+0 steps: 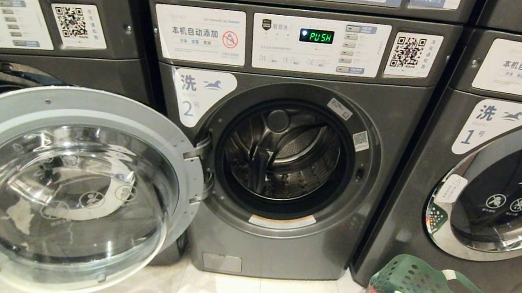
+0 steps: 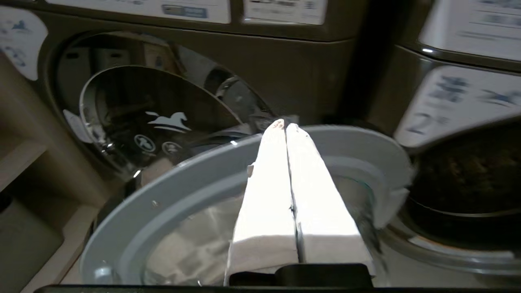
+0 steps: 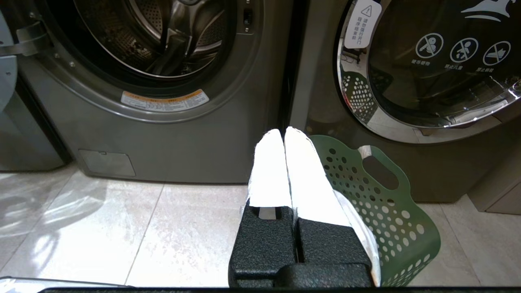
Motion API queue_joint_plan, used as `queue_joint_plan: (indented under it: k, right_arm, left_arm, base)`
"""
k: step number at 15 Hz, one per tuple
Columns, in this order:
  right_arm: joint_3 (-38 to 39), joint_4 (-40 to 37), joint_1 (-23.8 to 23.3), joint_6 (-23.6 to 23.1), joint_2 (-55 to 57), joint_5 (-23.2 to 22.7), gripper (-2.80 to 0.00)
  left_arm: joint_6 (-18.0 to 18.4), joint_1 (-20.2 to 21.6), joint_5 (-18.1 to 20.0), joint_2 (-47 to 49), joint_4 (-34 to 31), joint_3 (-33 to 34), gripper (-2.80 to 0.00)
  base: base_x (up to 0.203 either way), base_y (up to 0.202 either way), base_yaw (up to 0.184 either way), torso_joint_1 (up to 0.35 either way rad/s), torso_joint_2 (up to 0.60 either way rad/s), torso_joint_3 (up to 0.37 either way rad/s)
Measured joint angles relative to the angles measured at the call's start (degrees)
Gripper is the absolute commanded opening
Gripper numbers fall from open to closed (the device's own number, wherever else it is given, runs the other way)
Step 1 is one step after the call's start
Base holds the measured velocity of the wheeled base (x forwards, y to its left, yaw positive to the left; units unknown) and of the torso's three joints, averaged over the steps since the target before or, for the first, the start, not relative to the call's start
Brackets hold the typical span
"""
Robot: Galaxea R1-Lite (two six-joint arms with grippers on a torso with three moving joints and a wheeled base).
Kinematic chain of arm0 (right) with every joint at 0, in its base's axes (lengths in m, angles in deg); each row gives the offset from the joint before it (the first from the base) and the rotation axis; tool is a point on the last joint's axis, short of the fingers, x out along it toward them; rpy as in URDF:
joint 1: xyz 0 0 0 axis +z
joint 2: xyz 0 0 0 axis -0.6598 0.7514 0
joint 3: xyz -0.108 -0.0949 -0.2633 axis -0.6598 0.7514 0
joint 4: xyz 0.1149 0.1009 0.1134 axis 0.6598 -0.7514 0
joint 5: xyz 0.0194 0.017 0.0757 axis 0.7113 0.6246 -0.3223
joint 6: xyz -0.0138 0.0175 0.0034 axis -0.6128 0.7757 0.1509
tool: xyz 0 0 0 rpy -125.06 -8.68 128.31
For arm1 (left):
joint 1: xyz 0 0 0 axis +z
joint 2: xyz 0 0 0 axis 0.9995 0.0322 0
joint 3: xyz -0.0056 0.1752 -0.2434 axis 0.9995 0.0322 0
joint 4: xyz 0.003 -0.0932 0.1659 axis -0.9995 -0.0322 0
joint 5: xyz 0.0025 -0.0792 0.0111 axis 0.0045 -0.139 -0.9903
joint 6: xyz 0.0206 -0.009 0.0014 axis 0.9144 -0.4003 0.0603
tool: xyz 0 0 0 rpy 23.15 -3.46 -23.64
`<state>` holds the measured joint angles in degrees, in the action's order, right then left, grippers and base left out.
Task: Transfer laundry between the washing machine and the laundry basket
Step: Close the washing machine door with the left hand
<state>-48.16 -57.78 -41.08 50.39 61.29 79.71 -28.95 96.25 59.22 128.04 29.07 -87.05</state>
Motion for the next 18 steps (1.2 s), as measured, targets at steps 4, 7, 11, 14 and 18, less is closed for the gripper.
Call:
queue_joint_plan:
  k: [4, 7, 11, 14, 18]
  right_arm:
    - [0.0, 0.0, 0.1, -0.2, 0.0, 0.0, -2.8]
    - [0.0, 0.0, 0.1, -0.1, 0.0, 0.0, -2.8]
    - [0.0, 0.0, 0.1, 0.0, 0.0, 0.0, -2.8]
    - [0.0, 0.0, 0.1, -0.2, 0.0, 0.0, -2.8]
    - [0.0, 0.0, 0.1, -0.3, 0.0, 0.0, -2.8]
  left_arm:
    - [-0.9, 7.7, 3.2, 13.6, -0.8, -7.7, -2.8]
    - [-0.9, 9.0, 7.3, 18.1, -3.5, -8.2, -2.8]
    - [-0.8, 9.1, 7.8, 19.9, -5.6, -8.5, -2.8]
    - [-0.8, 8.6, 9.4, 17.7, -12.6, -8.6, -2.8]
    - [-0.8, 7.9, 11.7, 11.7, -24.2, -8.4, -2.8]
  base:
    - [0.0, 0.0, 0.0, 0.0, 0.0, 0.0]
    - [0.0, 0.0, 0.0, 0.0, 0.0, 0.0]
    - [0.0, 0.0, 0.0, 0.0, 0.0, 0.0]
    - [0.0, 0.0, 0.0, 0.0, 0.0, 0.0]
    - [0.0, 0.0, 0.0, 0.0, 0.0, 0.0]
